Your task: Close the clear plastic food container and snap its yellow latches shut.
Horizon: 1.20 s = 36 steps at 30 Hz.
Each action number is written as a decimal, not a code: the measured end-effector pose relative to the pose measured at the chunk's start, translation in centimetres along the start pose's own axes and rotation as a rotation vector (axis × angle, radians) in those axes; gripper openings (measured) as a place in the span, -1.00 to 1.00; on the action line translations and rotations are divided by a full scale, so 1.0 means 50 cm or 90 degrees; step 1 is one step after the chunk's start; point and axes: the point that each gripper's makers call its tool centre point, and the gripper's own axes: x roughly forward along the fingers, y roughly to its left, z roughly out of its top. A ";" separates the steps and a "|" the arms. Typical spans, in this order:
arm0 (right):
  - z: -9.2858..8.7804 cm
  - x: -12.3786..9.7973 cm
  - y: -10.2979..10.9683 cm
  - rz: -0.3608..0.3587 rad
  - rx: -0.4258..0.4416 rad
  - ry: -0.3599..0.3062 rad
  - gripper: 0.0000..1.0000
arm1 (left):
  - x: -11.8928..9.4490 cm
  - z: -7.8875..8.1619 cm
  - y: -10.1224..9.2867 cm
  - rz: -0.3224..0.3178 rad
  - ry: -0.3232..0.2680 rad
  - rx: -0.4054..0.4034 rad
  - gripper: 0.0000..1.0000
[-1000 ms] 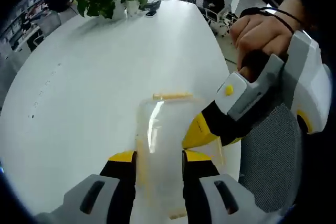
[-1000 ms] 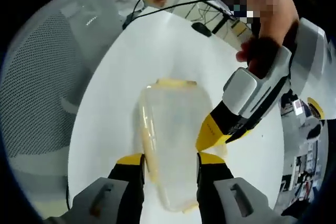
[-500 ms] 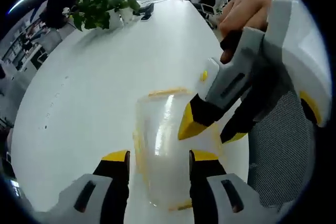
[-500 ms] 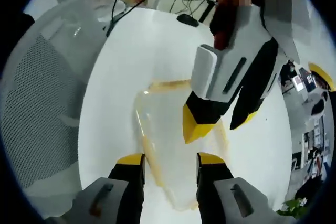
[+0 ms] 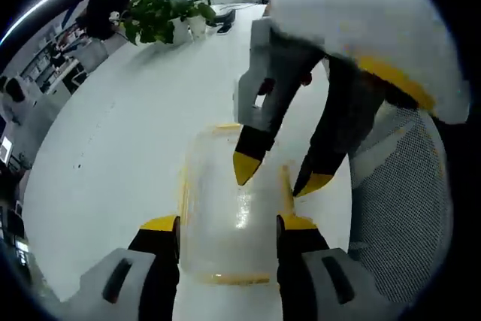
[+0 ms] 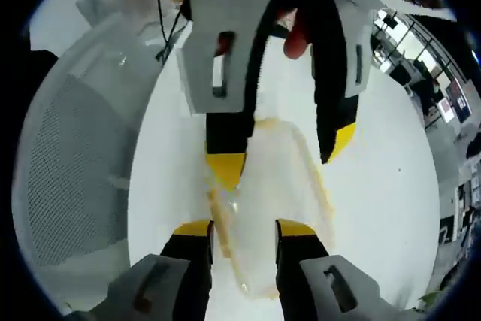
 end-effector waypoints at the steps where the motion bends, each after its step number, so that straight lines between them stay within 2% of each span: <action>1: 0.000 -0.006 0.000 0.012 -0.003 -0.007 -0.28 | 0.000 0.001 -0.001 0.000 -0.003 -0.006 0.23; 4: -0.012 -0.020 -0.012 0.041 0.029 -0.011 0.15 | -0.001 0.005 -0.002 -0.005 -0.010 -0.024 0.47; 5: -0.015 -0.022 -0.008 0.068 0.025 -0.020 0.42 | 0.000 0.004 -0.003 -0.009 -0.007 -0.029 0.58; 6: -0.021 -0.024 -0.010 0.075 0.032 -0.018 0.58 | 0.000 0.005 -0.003 -0.009 -0.006 -0.031 0.67; 7: -0.028 -0.026 -0.006 0.095 0.041 -0.015 0.62 | -0.001 0.008 -0.003 -0.009 -0.008 -0.032 0.75; 8: -0.025 -0.030 0.007 0.134 0.054 -0.037 0.59 | -0.002 0.014 -0.002 -0.009 -0.018 -0.040 0.80; 10: -0.029 -0.035 -0.012 0.122 0.038 -0.051 0.63 | 0.001 0.017 -0.006 -0.018 -0.026 -0.053 0.95; 12: -0.015 -0.039 -0.020 0.119 -0.016 -0.095 0.61 | 0.004 0.016 -0.007 -0.021 -0.023 -0.049 0.95; 13: -0.014 -0.040 -0.025 0.116 -0.022 -0.103 0.61 | 0.007 0.015 -0.008 -0.024 -0.021 -0.044 0.94; 16: -0.030 -0.032 -0.037 0.118 0.027 -0.075 0.87 | 0.012 0.014 -0.020 -0.046 -0.021 -0.056 0.92; 17: -0.038 -0.028 -0.036 0.124 0.012 -0.063 0.90 | 0.013 0.018 -0.022 -0.051 -0.030 -0.049 0.85; 19: -0.047 -0.025 -0.029 0.136 -0.038 -0.052 0.93 | 0.014 0.030 -0.019 -0.047 -0.057 -0.031 0.83; 20: -0.052 -0.024 -0.025 0.143 -0.036 -0.042 0.92 | 0.013 0.032 -0.020 -0.048 -0.060 -0.033 0.85; 21: -0.052 -0.019 -0.030 0.138 -0.060 -0.040 0.91 | 0.013 0.036 -0.020 -0.051 -0.065 -0.045 0.85; 23: -0.053 -0.012 -0.031 0.137 -0.074 -0.041 0.91 | 0.018 0.032 -0.011 -0.042 -0.057 -0.068 0.89; 26: -0.062 -0.005 -0.024 0.151 -0.071 -0.021 0.87 | 0.033 0.003 -0.016 -0.050 -0.020 -0.064 0.88; 28: -0.073 0.005 -0.059 0.100 -0.128 0.008 0.71 | 0.037 -0.012 -0.016 -0.046 0.006 -0.048 0.87; 29: -0.078 0.006 -0.068 0.088 -0.131 0.022 0.65 | 0.037 -0.027 -0.005 -0.020 0.036 -0.009 0.87; 31: -0.060 0.010 -0.058 0.101 -0.114 -0.015 0.68 | 0.039 -0.030 -0.009 -0.016 0.038 0.001 0.90; 33: -0.062 0.013 -0.065 0.094 -0.113 -0.009 0.62 | 0.043 -0.038 -0.017 -0.030 0.046 -0.024 0.79; 34: -0.068 0.016 -0.065 0.096 -0.108 -0.002 0.61 | 0.044 -0.044 -0.018 -0.030 0.059 -0.023 0.79; 36: -0.072 0.021 -0.069 0.092 -0.105 0.001 0.62 | 0.048 -0.047 -0.019 -0.028 0.060 0.003 0.80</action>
